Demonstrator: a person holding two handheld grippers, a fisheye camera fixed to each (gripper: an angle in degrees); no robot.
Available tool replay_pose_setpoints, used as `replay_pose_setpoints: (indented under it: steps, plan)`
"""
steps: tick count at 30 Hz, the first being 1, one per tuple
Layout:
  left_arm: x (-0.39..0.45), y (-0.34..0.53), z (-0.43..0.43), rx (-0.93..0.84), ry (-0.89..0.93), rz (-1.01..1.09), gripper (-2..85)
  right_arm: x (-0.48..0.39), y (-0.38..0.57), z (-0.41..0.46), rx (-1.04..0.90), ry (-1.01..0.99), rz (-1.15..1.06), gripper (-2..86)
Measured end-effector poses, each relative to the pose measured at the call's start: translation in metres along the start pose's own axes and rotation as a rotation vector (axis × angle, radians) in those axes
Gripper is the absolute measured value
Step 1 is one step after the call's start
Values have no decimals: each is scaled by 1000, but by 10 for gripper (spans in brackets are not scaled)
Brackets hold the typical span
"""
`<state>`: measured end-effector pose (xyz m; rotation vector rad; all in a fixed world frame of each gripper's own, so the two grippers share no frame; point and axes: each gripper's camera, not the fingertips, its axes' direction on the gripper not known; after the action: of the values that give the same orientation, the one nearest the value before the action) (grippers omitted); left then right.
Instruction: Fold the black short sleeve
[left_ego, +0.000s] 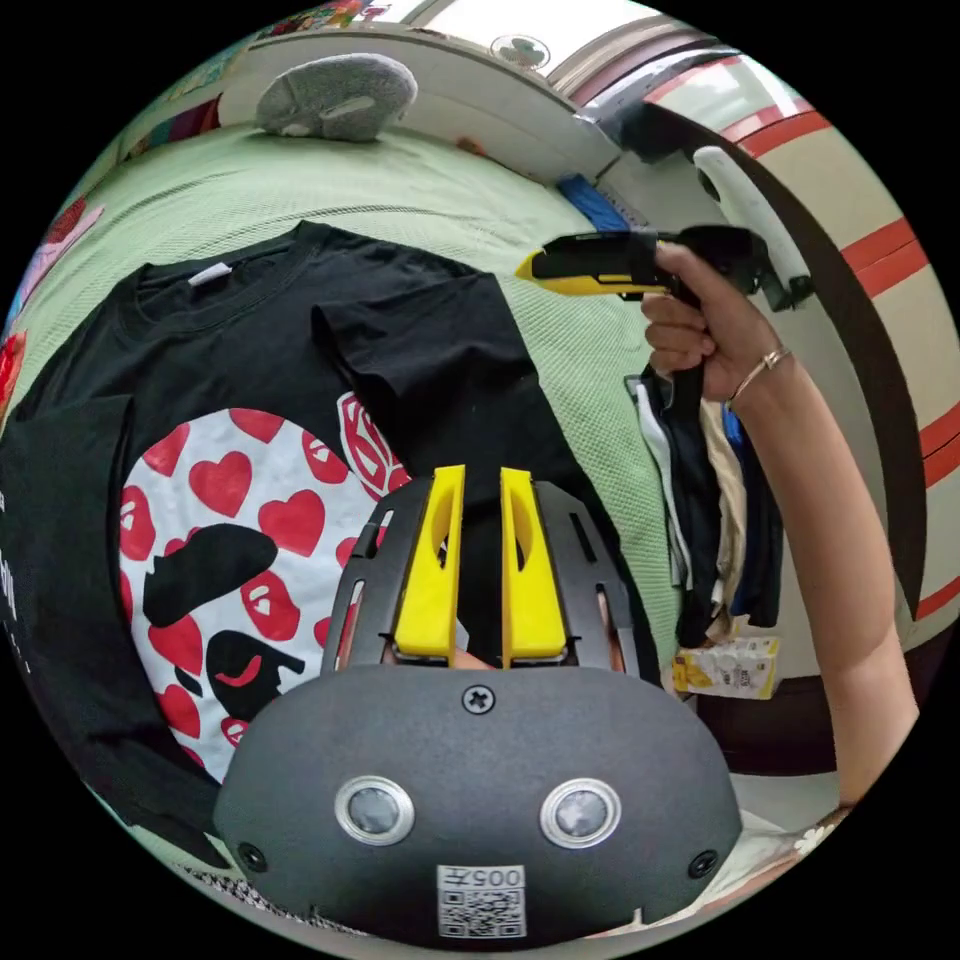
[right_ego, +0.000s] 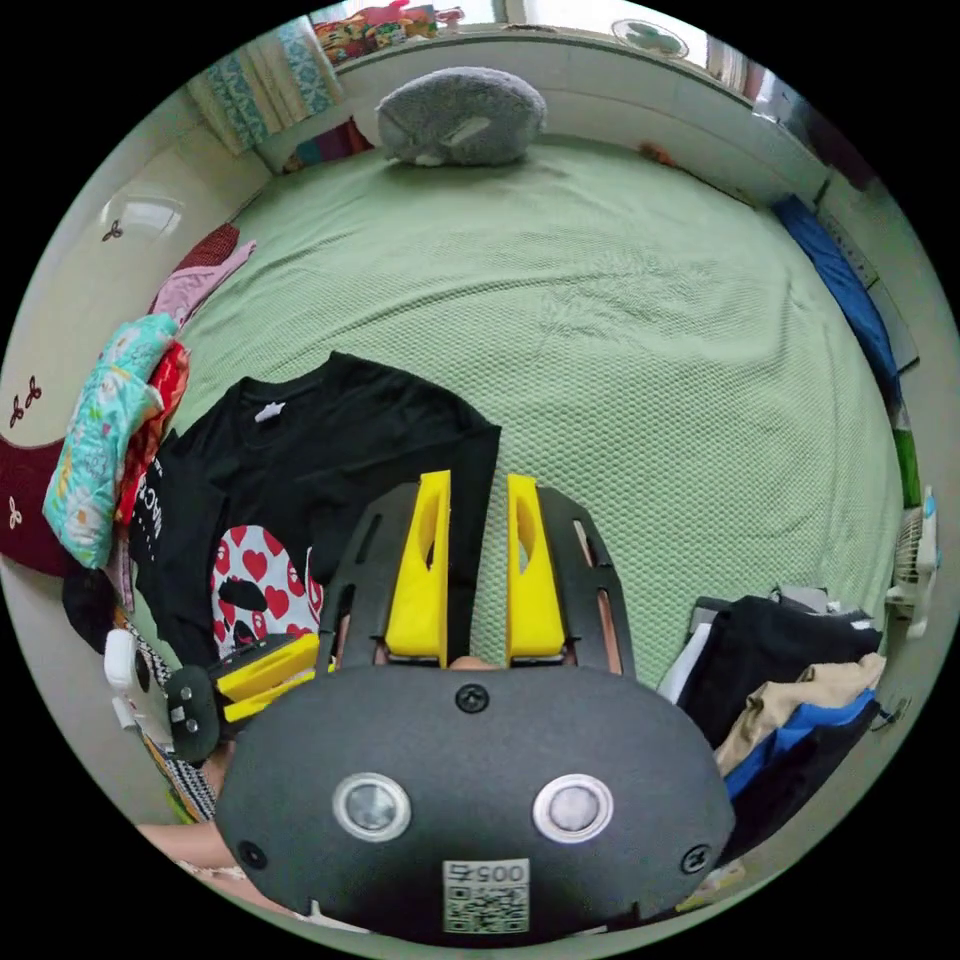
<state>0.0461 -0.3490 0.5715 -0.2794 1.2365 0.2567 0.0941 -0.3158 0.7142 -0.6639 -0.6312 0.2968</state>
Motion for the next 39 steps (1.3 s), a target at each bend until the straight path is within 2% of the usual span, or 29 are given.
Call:
replay_pose_setpoints:
  steps: [3,7,11,13,18,22,25,29,34,36,39]
  plan:
    - [2,-6,12,-29,-36,-1,67,14,-9,17,-10,-58,74,81]
    - [-2,-12,19,-78,-36,-35,43,2,-12,50,-118,81,18,48]
    - [-3,-18,18,-81,4,-54,32,-7,-16,35,-68,33,27,-11]
    - [-1,-20,20,-72,13,-52,27,-14,-16,30,-26,88,4,-14]
    - [7,-22,23,-115,-55,-11,15,-27,1,57,-75,180,-24,-3]
    - [3,-16,9,-99,-56,-33,9,-35,36,21,66,138,-68,-4]
    - [1,-11,-1,-68,-33,-47,3,-54,81,3,3,12,-244,-12]
    - [5,-10,-2,-32,-47,-29,7,-82,159,-7,26,52,-342,-13]
    - [2,-16,19,-126,-83,-44,1,-81,216,33,-33,239,-278,-13]
    - [2,-13,12,-135,-78,-53,-2,-77,226,24,12,215,-221,-13]
    - [3,0,-17,-64,-171,-53,-4,-88,231,-2,74,175,-173,-12]
